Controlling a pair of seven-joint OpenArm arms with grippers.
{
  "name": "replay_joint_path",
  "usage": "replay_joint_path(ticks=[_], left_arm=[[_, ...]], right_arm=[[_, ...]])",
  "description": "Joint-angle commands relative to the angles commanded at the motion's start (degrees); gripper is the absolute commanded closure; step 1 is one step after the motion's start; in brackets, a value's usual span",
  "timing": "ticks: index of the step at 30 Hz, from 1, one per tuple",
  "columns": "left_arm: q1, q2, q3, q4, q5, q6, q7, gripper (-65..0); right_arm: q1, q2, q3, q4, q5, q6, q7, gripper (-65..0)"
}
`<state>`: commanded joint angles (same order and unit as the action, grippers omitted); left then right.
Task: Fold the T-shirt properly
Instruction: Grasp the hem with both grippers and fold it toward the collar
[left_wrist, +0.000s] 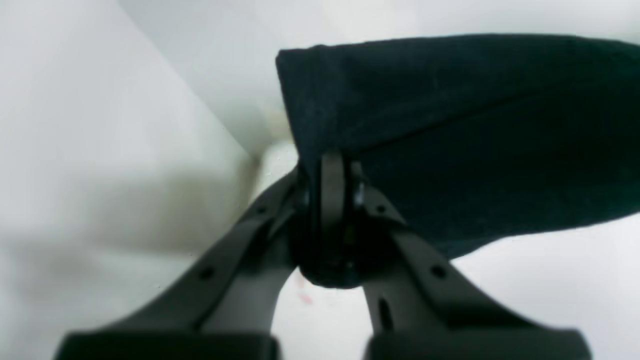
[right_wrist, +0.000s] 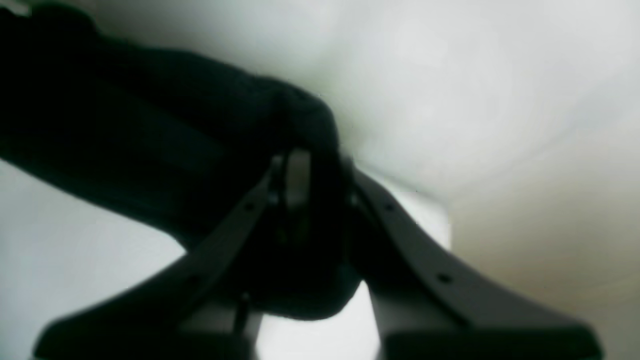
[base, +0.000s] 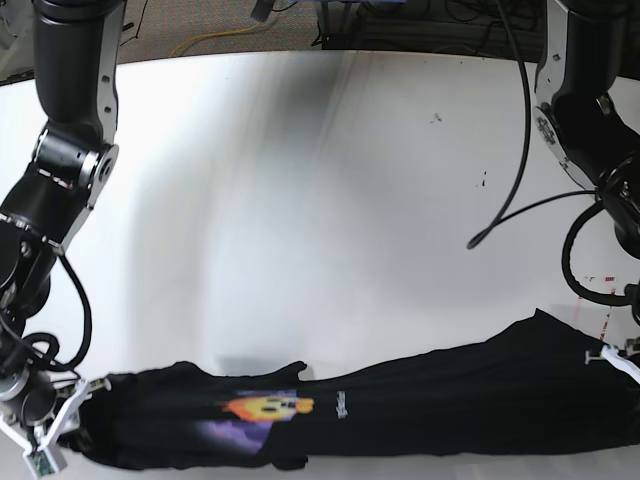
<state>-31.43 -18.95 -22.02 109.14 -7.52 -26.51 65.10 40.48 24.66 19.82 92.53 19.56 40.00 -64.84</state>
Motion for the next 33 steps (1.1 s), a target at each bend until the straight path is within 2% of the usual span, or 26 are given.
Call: replay_joint_path(ticks=[5, 7, 11, 14, 19, 26, 32, 33], left_arm=[[11.0, 0.4, -0.3, 1.2, 0.0, -4.1, 0.0, 0.0], [16.3, 1.8, -2.2, 1.8, 0.0, -5.1, -0.4, 0.0], [25.8, 3.7, -5.8, 1.7, 0.3, -7.2, -4.3, 0.0], [33.4, 3.8, -6.2, 1.7, 0.2, -7.8, -7.1, 0.0], [41.5, 3.9, -6.3, 1.6, 0.2, -8.1, -11.1, 0.0], [48.6, 3.9, -7.4, 1.6, 0.1, -8.1, -11.4, 0.0], [52.5, 3.9, -8.3, 0.2, 0.1, -8.1, -11.4, -0.4], [52.9, 3.9, -8.3, -0.3, 0.1, -8.2, -11.3, -0.6]], right_arm=[[-13.8, -4.5, 5.7, 4.3, 0.0, 0.00, 0.0, -5.7], [-19.2, -5.8, 7.4, 5.3, 0.0, 0.00, 0.2, -5.7], [-28.0, -8.7, 11.3, 5.5, 0.0, 0.00, 0.3, -5.7], [-33.4, -10.5, 14.1, 5.3, 0.0, 0.00, 0.3, -5.7], [-40.3, -12.2, 15.1, 5.5, 0.0, 0.00, 0.3, -5.7], [-47.6, -14.4, 19.3, 5.5, 0.0, 0.00, 0.0, -6.3], [-51.3, -14.5, 19.7, 5.5, 0.0, 0.00, -0.2, -6.7], [-51.9, -14.5, 19.7, 5.5, 0.0, 0.00, -0.5, -8.6]])
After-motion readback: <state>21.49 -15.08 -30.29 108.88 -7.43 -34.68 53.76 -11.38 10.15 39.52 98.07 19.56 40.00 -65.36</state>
